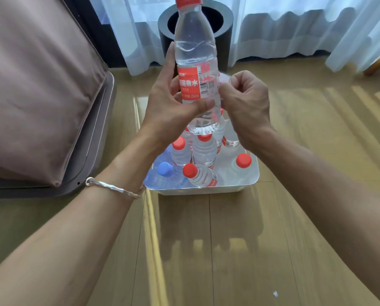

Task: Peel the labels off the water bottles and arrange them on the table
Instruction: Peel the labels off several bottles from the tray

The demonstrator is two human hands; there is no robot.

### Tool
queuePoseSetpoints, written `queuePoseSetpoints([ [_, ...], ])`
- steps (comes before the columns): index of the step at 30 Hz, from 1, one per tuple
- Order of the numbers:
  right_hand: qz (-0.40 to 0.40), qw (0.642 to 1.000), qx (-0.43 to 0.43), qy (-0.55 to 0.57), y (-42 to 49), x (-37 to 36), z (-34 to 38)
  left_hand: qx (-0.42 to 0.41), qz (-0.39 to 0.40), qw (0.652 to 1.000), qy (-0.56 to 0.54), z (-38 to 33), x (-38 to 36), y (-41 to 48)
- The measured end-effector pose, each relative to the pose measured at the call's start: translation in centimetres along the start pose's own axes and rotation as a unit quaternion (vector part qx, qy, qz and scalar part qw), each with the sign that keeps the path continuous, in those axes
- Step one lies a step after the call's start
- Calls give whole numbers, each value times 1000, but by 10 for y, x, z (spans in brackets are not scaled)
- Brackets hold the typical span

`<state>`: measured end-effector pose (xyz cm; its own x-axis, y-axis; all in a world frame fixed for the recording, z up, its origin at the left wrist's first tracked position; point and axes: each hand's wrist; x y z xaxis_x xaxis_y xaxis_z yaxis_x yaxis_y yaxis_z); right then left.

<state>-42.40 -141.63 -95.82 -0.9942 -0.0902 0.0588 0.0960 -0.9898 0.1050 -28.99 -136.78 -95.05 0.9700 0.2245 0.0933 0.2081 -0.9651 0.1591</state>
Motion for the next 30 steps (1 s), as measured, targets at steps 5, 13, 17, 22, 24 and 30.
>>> queuePoseSetpoints([
  [5,134,980,-73,128,2,3,6,16,58,997,-54,-2,3,5],
  [13,129,989,6,69,-19,-5,1,126,-55,984,-110,0,-7,10],
  [17,99,992,-20,76,-22,-10,-3,106,-97,986,-84,1,-8,10],
  [22,46,991,-52,114,-16,-9,-6,81,-92,982,-145,-4,-6,5],
  [24,18,993,-55,101,-16,-11,-10,73,-94,983,-141,-5,-4,4],
  [30,10,996,-76,53,-12,-5,-21,73,-53,978,-188,-13,-3,5],
])
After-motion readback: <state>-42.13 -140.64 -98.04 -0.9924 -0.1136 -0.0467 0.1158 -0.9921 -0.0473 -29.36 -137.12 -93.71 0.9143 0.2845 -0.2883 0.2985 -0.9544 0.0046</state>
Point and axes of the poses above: each hand's wrist, its own y-axis towards the middle knuckle, its own x-axis out of the back of the hand, z = x × y
